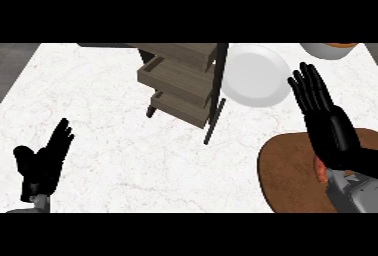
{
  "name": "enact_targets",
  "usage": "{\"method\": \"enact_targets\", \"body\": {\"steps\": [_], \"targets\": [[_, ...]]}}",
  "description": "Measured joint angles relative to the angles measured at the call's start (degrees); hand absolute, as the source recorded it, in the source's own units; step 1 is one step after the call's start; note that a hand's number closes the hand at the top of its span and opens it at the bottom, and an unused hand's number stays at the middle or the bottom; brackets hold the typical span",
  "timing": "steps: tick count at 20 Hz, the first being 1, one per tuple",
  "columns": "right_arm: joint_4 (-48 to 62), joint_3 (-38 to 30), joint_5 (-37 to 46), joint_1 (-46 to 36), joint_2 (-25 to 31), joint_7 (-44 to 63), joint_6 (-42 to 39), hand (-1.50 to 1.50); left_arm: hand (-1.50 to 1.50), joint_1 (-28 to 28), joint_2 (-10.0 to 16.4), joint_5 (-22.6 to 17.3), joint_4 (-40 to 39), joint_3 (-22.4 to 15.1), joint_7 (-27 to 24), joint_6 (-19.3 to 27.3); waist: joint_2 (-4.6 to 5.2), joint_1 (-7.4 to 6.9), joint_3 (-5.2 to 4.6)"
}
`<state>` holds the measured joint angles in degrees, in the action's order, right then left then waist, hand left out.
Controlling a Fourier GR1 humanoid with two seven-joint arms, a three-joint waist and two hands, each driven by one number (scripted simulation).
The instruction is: Pick the sweet potato from the cutting board and place it in the tiered basket
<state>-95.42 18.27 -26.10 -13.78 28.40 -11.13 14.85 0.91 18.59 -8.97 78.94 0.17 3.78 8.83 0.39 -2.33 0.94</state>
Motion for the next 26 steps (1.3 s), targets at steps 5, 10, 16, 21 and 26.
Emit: {"method": "enact_targets", "body": {"steps": [5, 10, 16, 21, 26], "targets": [[-1.6, -2.0, 3.3, -0.6, -0.9, 1.2, 3.8, 1.50, 0.00, -1.9, 1.2, -0.9, 3.4, 0.2, 1.5, -2.7, -0.38, 1.72, -0.67], [5.6, -7.3, 8.8, 4.6, 1.0, 7.9, 17.8, -1.50, 0.00, -3.5, 0.9, -1.8, 5.5, -0.7, 2.6, -4.1, -0.26, 4.72, -1.19], [4.9, -5.5, 19.7, 8.7, 0.2, 15.4, 35.6, -1.50, 0.00, -4.2, -0.1, -2.7, 8.1, -2.2, 4.6, -5.4, -0.55, 3.44, -1.10], [3.2, -1.7, 29.4, 11.3, 11.7, 28.1, 35.7, -1.50, 0.00, -4.2, 0.0, -3.1, 9.4, -2.3, 6.1, -5.8, -0.71, 3.28, -1.39], [0.2, 2.6, 33.2, 13.0, 24.0, 41.5, 25.1, -1.50, 0.00, -4.3, 0.3, -3.0, 9.3, -2.2, 6.0, -6.0, -0.68, 2.97, -1.72]]}}
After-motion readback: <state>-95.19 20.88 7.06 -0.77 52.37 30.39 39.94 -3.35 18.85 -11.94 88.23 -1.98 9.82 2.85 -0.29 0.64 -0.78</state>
